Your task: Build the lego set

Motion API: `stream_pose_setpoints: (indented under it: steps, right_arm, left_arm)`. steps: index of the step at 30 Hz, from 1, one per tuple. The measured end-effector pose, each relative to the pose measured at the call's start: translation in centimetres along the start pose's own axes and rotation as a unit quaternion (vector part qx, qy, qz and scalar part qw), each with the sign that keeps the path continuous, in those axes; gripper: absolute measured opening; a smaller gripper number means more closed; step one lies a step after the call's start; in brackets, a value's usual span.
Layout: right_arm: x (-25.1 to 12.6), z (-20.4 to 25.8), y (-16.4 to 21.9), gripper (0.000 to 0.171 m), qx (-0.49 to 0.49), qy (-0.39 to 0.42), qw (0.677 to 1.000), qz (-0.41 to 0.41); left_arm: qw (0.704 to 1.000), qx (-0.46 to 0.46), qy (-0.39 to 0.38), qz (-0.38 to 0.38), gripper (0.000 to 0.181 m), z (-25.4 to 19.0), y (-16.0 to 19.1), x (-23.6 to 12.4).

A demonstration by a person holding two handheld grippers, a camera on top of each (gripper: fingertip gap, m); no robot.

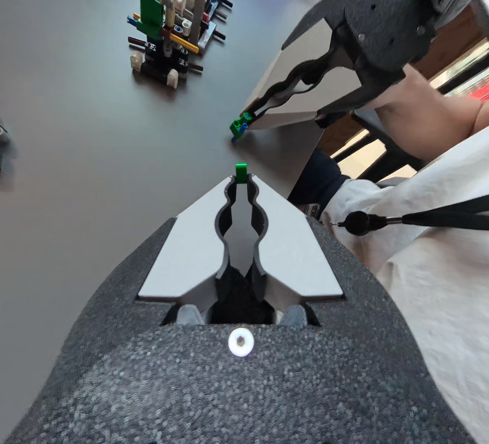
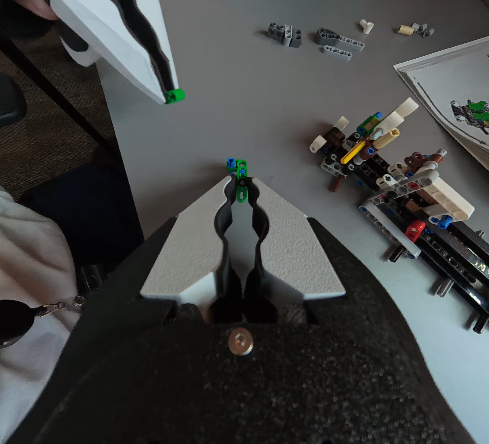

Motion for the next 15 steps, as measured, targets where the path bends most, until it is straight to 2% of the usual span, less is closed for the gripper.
stream_pose_setpoints:
  steps: [7,12,15]
  right_arm:
    - [-0.3,0.3,-0.3,0.009,-0.031,-0.011,0.999,-0.033]
    - [-1.2,0.8,-0.7,0.014,-0.037,-0.044,0.996,-0.066]
    - [-2.5,1.4,-1.8,0.017,-0.088,-0.057,0.987,-0.119]
  left_arm:
    - [0.985,-0.114,0.123,-0.035,0.006,-0.6,-2.0,1.4]
    - [0.979,-0.132,0.151,-0.024,0.006,-0.9,-2.4,1.6]
    - [0.972,-0.143,0.184,-0.027,0.006,-1.8,-3.0,1.3]
Point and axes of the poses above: each gripper's, where its closed fingertips meet, x out along the fingers, y out of its underside, z = x × y across the jaws, the point moved 3 cm from there along -x, back along the fingers
